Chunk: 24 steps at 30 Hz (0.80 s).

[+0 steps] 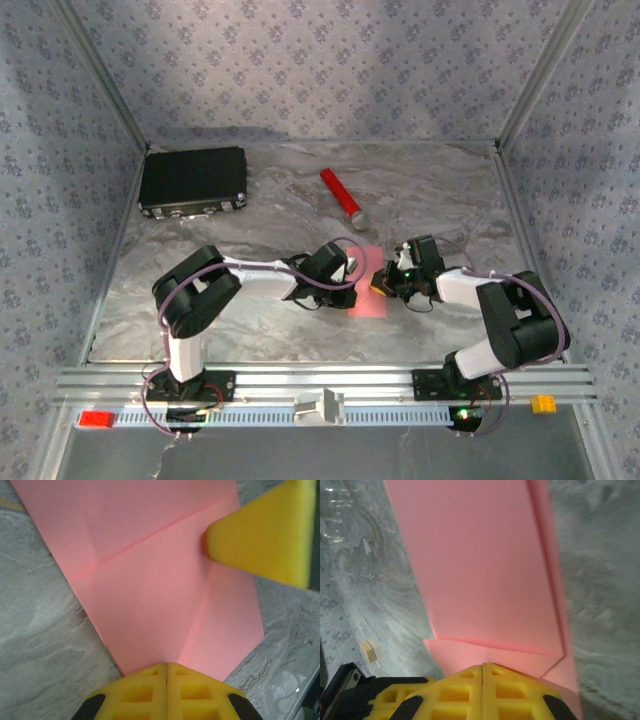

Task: Fold a paper plane with a square sheet of paper (pick it up from the middle)
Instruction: Fold the triangle a second time at the center of the table.

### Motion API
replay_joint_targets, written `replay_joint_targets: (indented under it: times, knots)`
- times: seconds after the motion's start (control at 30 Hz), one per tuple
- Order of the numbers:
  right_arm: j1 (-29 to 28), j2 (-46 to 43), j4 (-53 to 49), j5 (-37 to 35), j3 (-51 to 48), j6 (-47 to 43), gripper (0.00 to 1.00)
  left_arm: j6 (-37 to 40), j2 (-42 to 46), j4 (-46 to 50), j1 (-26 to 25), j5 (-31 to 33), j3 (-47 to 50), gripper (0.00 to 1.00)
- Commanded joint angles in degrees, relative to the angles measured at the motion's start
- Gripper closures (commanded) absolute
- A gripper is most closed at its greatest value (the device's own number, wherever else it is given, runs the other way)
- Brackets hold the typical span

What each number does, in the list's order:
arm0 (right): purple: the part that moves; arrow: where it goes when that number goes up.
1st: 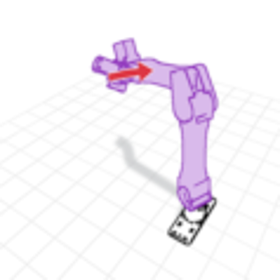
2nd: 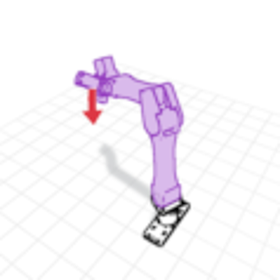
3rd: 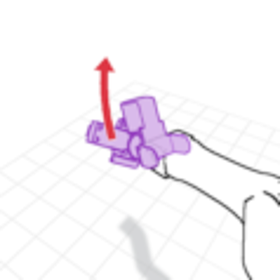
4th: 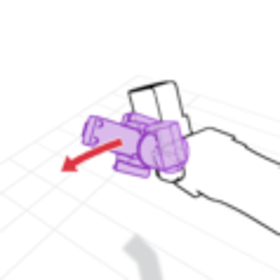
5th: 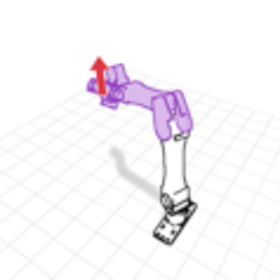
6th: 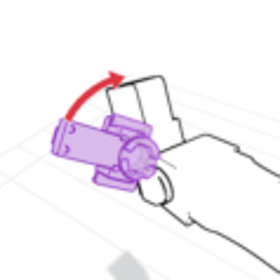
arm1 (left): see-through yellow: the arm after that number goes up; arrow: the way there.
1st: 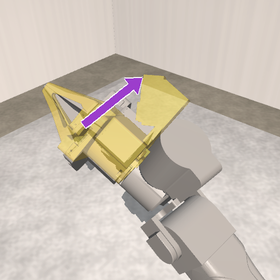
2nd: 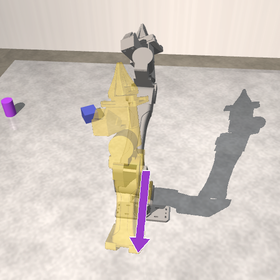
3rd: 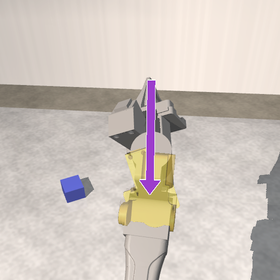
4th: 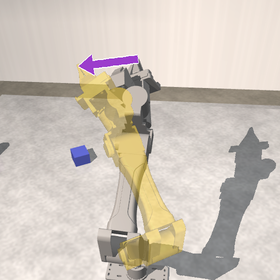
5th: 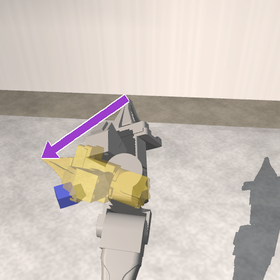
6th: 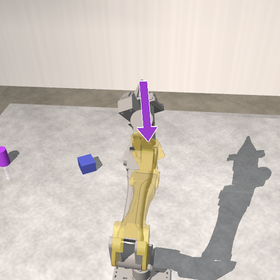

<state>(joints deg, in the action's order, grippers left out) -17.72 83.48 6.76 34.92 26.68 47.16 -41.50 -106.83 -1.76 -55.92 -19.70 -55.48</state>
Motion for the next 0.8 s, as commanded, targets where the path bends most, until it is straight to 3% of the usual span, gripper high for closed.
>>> replay_joint_targets:
  times: [0.0,0.33,0.77]
  knots:
    - [-2.5,-2.5,-2.5,-1.6,1.3,1.5,0.98,-2.0,-1.6,1.5,-0.3,0.5,2.9,1.0]
    - [-9.8,1.5,1.4,-6.2,-3.4,5.4,0.99,-2.1,-1.4,1.9,-0.4,1.2,2.8,1.0]
    - [-2.6,-0.2,1.4,-4.7,-3.3,2.5,0.99,-1.7,-1.4,2.7,-0.4,1.7,2.9,1.0]
